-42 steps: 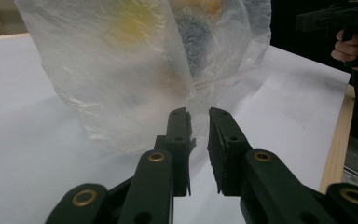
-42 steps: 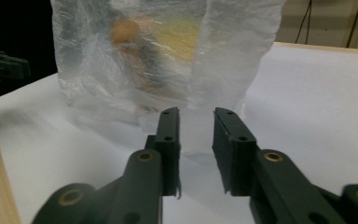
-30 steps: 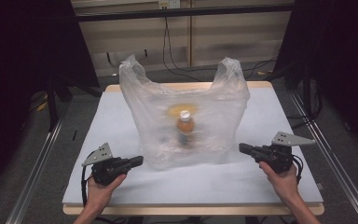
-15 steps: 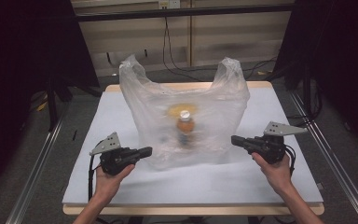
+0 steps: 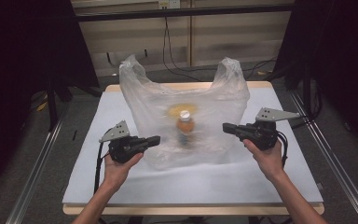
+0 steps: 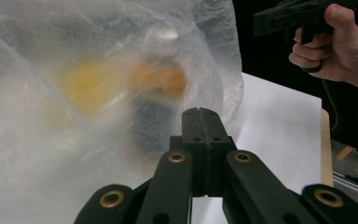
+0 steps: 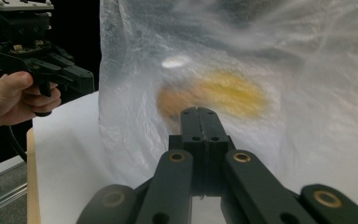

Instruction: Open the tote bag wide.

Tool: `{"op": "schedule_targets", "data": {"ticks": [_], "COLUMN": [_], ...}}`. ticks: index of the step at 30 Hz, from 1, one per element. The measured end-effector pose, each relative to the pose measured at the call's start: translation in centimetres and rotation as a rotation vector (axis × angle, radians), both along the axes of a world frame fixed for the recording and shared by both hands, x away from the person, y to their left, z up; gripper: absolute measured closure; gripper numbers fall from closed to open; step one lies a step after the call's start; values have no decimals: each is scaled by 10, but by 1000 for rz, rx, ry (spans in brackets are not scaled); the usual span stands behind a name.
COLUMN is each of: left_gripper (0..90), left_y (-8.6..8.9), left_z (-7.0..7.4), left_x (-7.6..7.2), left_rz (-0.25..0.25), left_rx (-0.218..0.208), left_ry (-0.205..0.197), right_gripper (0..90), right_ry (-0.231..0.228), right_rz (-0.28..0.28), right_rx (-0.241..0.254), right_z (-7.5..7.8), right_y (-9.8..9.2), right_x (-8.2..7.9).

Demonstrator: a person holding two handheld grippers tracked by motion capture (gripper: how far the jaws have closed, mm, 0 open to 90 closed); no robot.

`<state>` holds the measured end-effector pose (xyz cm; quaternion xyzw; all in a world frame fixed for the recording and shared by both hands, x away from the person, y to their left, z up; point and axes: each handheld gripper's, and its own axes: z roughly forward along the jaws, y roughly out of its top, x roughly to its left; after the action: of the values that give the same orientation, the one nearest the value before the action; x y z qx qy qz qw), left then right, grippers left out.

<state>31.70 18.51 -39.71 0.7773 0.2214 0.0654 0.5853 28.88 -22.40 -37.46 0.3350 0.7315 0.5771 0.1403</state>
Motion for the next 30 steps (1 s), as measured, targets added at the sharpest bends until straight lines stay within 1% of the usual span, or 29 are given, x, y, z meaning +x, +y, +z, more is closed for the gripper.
{"op": "schedule_targets", "data": {"ticks": [1, 2, 4, 5, 7, 8, 9, 10, 13, 14, 15, 18, 20, 22, 24, 26, 28, 29, 30], "left_gripper": [900, 900, 900, 900, 900, 900, 900, 900, 900, 900, 900, 900, 900, 900, 900, 900, 900, 900, 900], "left_y": [-1, -3, -5, -6, -7, -7, -8, -8, -9, -10, -11, -15, -18, -21, -23, -26, -28, -29, -30], "left_z": [0, 1, 2, 3, 5, 6, 8, 9, 14, 15, 16, 19, 24, 32, 39, 46, 52, 55, 56], "left_x": [2, 3, 4, 4, 7, 8, 10, 11, 16, 17, 20, 24, 26, 31, 34, 38, 42, 44, 46], "left_rz": [-8, -2, -8, -2, -5, -5, -5, 1, -4, 4, 4, 5, 7, 6, 5, 9, 11, 9, 8], "left_rx": [0, 3, 7, 5, 4, -1, -16, -13, -34, -29, -39, -50, -41, -46, -55, -53, -55, -60, -72], "left_ry": [1, -3, -10, -7, -12, -15, -13, -14, -19, -26, -23, -23, -40, -54, -60, -74, -78, -83, -80], "right_gripper": [900, 900, 900, 900, 900, 900, 900, 900, 900, 900, 900, 900, 900, 900, 900, 900, 900, 900, 900], "right_ry": [3, -2, -7, -13, -26, -31, -31, -35, -40, -46, -50, -58, -55, -55, -65, -66, -68, -67, -69], "right_rz": [1, 8, 15, 19, 26, 28, 28, 33, 41, 44, 43, 45, 44, 46, 41, 41, 33, 31, 29], "right_rx": [-1, -1, -2, -2, -9, -10, -7, -1, -2, 0, 0, 10, 9, 12, 11, 13, 13, 16, 16], "right_z": [2, 3, 6, 8, 11, 12, 14, 16, 23, 26, 29, 35, 38, 42, 48, 52, 56, 57, 58], "right_y": [2, 4, 7, 9, 14, 16, 17, 20, 25, 27, 29, 33, 36, 39, 42, 42, 43, 43, 43], "right_x": [2, 5, 8, 10, 13, 15, 17, 20, 26, 28, 30, 38, 43, 48, 53, 56, 61, 63, 65]}}
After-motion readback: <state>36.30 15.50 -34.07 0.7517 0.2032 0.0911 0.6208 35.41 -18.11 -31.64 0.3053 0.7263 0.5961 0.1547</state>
